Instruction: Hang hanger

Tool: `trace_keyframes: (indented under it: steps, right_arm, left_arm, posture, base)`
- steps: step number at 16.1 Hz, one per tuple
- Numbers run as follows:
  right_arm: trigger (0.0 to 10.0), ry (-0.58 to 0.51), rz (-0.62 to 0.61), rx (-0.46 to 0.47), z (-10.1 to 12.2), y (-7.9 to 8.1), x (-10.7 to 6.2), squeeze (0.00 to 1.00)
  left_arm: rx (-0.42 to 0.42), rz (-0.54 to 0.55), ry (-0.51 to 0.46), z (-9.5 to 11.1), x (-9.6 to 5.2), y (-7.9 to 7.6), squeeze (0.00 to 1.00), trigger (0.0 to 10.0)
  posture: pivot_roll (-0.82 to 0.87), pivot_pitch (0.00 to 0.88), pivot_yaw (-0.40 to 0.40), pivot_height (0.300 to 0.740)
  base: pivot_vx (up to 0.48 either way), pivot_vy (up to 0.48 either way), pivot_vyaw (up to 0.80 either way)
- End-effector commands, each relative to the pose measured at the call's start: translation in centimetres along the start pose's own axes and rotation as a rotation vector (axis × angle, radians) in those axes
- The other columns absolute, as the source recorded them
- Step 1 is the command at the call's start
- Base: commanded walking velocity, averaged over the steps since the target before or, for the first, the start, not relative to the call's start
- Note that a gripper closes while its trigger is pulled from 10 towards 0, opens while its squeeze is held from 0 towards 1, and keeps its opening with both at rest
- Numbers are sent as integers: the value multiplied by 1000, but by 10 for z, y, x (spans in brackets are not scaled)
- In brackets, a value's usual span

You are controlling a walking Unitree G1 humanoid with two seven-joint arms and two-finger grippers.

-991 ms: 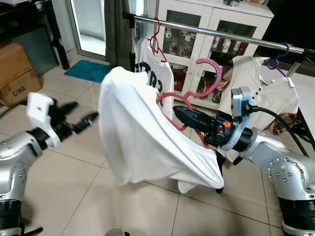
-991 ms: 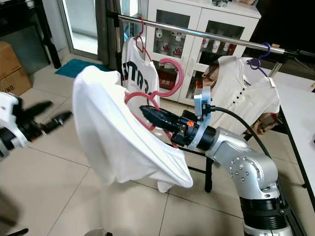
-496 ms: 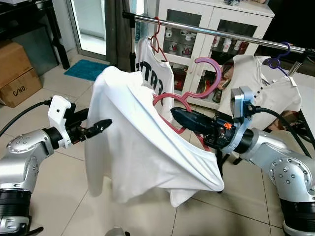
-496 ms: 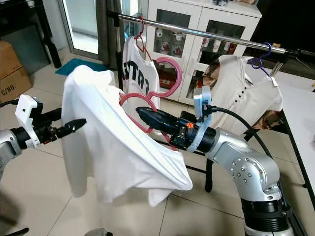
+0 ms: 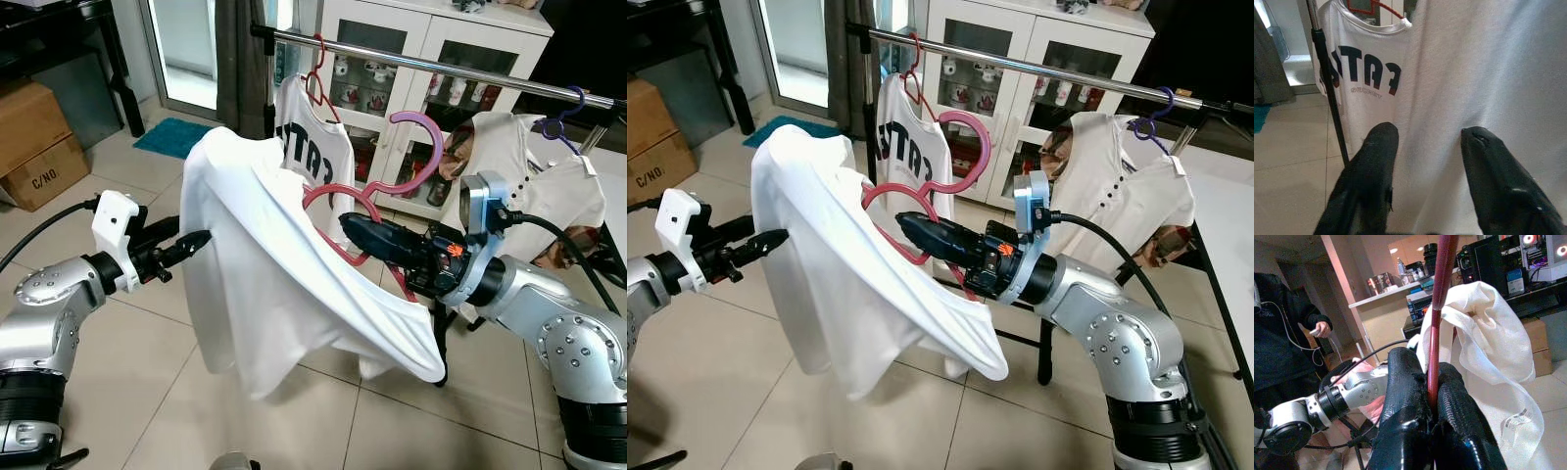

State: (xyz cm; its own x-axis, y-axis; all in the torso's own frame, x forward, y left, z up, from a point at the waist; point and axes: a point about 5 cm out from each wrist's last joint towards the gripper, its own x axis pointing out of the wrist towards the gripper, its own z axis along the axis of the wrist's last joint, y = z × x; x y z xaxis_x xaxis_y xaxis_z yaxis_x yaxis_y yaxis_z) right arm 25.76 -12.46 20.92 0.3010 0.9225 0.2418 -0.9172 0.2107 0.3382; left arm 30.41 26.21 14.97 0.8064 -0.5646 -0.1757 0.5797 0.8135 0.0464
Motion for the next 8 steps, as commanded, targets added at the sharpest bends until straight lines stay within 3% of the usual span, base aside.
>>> trace_keyframes:
  steps: [1, 4, 8]
  right_arm:
    - [10000, -30, 22, -20, 8, 4, -1, 0]
    - [10000, -34, 20, -22, 8, 3, 0, 0]
    - [10000, -34, 16, -18, 6, 3, 0, 0]
  left_arm:
    - [18, -9, -18, 5, 5, 0, 0, 0]
    - [19, -41, -26, 5, 6, -5, 0, 0]
    - [25, -1, -24, 1, 4, -2, 0, 0]
  posture:
    - [-10, 0, -67, 710]
    - [-3, 0, -69, 710]
    - [-1, 0, -69, 710]
  base:
    - [0, 0, 0]
    - [0, 0, 0]
    - [0, 0, 0]
